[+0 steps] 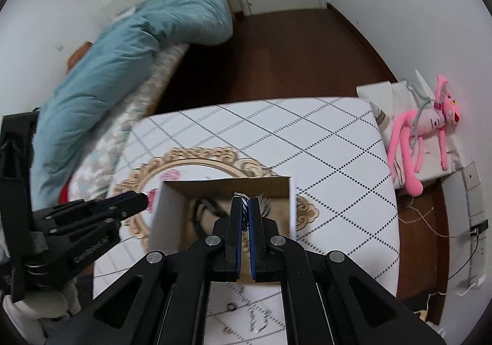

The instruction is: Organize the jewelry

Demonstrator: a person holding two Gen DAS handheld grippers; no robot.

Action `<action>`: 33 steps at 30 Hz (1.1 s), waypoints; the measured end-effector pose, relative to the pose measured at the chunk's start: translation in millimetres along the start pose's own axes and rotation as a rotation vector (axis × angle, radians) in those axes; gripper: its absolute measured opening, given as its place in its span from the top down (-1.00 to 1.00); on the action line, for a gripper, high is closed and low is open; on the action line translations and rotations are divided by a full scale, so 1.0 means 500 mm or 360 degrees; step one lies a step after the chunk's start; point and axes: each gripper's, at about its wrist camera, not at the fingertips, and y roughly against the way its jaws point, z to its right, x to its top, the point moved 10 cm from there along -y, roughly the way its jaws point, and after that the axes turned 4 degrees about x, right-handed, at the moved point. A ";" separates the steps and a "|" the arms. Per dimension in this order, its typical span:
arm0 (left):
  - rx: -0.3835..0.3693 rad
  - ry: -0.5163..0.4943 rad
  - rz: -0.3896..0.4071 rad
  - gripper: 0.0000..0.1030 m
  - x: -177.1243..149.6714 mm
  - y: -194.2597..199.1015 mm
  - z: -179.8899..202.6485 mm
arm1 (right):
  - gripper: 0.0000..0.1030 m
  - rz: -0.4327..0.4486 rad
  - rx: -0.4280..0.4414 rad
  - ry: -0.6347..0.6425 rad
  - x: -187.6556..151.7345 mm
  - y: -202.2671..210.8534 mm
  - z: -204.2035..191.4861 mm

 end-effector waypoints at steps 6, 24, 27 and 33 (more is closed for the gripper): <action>0.0042 0.0019 -0.0122 0.77 0.018 -0.040 -0.006 | 0.91 -0.0187 -0.0038 0.0018 -0.003 -0.073 0.029; 0.0279 0.0142 0.0024 -0.99 -0.025 -0.021 -0.080 | -0.85 -0.0176 -0.0386 0.0139 -0.064 -0.073 0.071; 0.0297 0.0146 0.0043 -0.99 -0.040 -0.019 -0.081 | -0.96 -0.0163 -0.0419 0.0160 -0.079 -0.068 0.072; 0.0301 0.0149 0.0074 -0.99 -0.065 0.001 -0.071 | -0.96 -0.0132 -0.0416 0.0155 -0.096 -0.052 0.063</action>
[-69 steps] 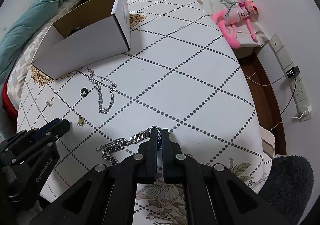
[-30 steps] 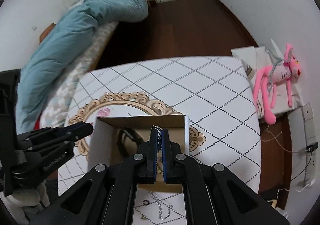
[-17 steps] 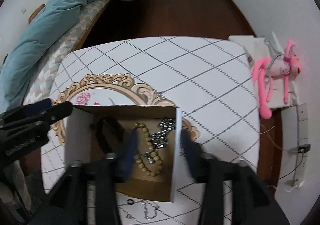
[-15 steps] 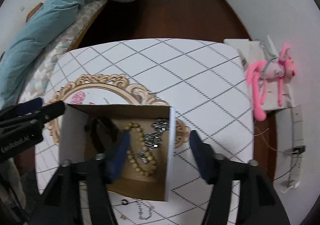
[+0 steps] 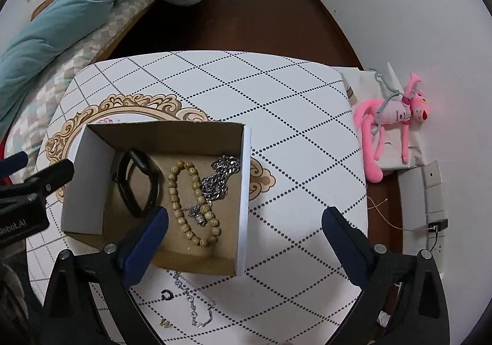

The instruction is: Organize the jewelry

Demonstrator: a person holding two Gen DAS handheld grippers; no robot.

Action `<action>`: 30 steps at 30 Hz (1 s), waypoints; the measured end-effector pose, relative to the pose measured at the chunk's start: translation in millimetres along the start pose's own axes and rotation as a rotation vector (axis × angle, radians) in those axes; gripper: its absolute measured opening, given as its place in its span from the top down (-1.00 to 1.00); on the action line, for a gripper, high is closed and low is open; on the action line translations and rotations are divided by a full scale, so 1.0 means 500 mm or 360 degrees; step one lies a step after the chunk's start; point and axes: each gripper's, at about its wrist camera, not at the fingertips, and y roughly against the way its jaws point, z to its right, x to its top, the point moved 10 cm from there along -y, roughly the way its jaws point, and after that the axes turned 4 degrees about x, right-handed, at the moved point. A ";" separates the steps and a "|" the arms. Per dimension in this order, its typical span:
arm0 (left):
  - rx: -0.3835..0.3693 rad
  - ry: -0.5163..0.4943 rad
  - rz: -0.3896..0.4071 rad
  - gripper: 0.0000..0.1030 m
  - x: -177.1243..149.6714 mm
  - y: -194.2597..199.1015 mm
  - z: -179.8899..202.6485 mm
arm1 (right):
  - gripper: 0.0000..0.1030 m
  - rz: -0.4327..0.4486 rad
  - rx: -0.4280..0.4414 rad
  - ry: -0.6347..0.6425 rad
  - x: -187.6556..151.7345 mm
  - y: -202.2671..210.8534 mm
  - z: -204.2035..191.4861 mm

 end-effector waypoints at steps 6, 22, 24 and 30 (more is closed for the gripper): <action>-0.0013 0.0002 0.0073 -0.99 -0.001 0.052 0.004 | -0.97 0.0116 0.0010 -0.0023 0.001 0.067 -0.002; 0.0019 0.0015 0.0071 -0.99 -0.159 0.066 -0.012 | -0.97 0.0080 0.0078 -0.0170 -0.160 0.074 -0.004; 0.0050 -0.0004 0.0002 -0.99 -0.199 0.030 -0.013 | -0.96 0.0015 0.0084 -0.0192 -0.200 0.032 -0.004; 0.0082 0.0004 -0.0126 -0.99 -0.269 -0.045 -0.019 | -0.82 -0.0093 0.0086 -0.0245 -0.282 -0.051 -0.008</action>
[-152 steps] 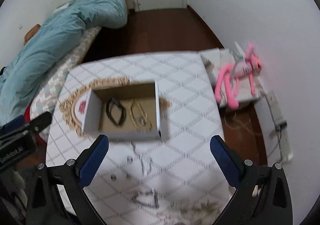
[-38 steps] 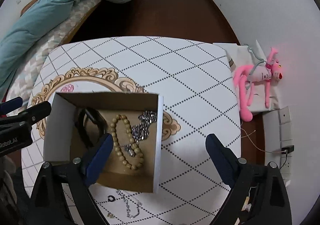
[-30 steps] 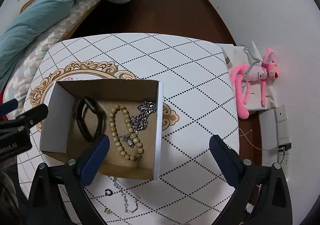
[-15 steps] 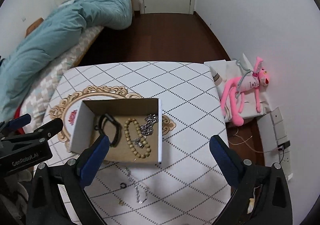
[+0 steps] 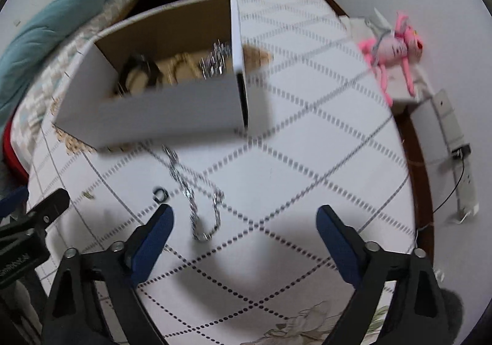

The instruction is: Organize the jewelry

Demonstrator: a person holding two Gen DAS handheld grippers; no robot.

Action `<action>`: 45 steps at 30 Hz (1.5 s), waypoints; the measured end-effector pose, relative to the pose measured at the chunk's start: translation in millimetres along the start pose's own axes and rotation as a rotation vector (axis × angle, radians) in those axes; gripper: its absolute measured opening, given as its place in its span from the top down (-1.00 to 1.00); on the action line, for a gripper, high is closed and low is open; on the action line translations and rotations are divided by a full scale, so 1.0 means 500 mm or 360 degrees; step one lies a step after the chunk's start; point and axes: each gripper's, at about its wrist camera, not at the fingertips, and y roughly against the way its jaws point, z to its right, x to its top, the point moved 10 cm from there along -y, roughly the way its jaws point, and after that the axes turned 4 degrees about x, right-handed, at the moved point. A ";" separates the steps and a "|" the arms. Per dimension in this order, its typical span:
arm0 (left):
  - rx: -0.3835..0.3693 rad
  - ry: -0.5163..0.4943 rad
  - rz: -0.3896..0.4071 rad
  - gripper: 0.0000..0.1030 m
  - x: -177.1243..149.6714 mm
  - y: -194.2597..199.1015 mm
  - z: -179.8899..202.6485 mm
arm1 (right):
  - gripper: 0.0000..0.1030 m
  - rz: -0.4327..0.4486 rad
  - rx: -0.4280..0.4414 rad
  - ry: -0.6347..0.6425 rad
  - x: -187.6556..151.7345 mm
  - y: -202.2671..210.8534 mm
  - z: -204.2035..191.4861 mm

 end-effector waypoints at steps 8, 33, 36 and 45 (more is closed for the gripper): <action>-0.0067 0.0016 0.0040 -0.90 -0.010 -0.017 0.023 | -0.51 0.0037 -0.0046 0.0005 -0.013 -0.012 0.002; -0.0213 -0.0073 0.0134 0.88 -0.007 0.002 0.080 | 0.97 0.0134 0.0020 -0.0044 -0.001 0.007 0.008; -0.0242 -0.0041 0.0119 0.88 -0.004 0.002 0.066 | 0.98 0.0152 0.0114 -0.0084 -0.005 0.018 0.001; -0.0362 0.0087 0.0182 0.88 0.026 0.088 0.009 | 1.00 0.0277 0.0321 -0.0132 0.026 0.122 -0.024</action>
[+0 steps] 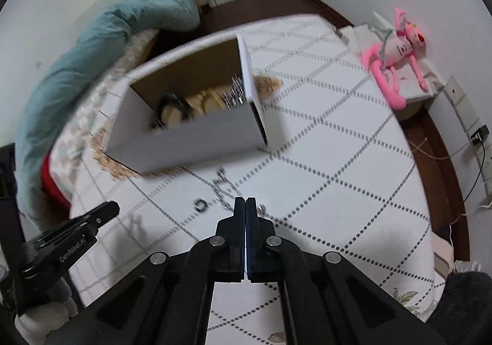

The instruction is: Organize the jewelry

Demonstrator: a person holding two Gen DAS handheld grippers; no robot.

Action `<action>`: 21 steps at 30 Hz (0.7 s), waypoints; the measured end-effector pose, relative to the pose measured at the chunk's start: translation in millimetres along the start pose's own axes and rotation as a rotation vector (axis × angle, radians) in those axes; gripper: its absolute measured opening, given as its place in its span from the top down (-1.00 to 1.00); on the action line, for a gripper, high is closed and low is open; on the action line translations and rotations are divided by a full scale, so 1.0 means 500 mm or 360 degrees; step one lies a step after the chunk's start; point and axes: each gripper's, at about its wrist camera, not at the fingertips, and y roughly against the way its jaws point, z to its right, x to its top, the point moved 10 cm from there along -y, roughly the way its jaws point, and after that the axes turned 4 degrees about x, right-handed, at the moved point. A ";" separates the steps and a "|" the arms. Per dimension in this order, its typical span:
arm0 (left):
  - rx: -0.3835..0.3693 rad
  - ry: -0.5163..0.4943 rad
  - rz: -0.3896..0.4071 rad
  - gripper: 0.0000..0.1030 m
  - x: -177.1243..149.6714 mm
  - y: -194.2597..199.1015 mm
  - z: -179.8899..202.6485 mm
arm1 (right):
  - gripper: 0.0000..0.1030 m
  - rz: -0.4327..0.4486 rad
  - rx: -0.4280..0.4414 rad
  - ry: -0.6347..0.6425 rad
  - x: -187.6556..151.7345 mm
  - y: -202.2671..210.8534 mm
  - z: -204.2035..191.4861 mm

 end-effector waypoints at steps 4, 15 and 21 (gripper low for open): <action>-0.0015 0.0045 0.0038 0.88 0.027 0.033 -0.026 | 1.00 0.0023 0.0055 0.0020 0.026 0.032 -0.019; 0.0064 0.0027 -0.0040 0.88 -0.017 -0.013 -0.038 | 0.29 -0.0263 -0.0090 0.0205 -0.033 -0.105 -0.009; 0.0078 -0.0003 -0.0100 0.88 -0.049 -0.045 -0.027 | 0.28 -0.0251 -0.0204 0.0467 -0.048 -0.148 -0.041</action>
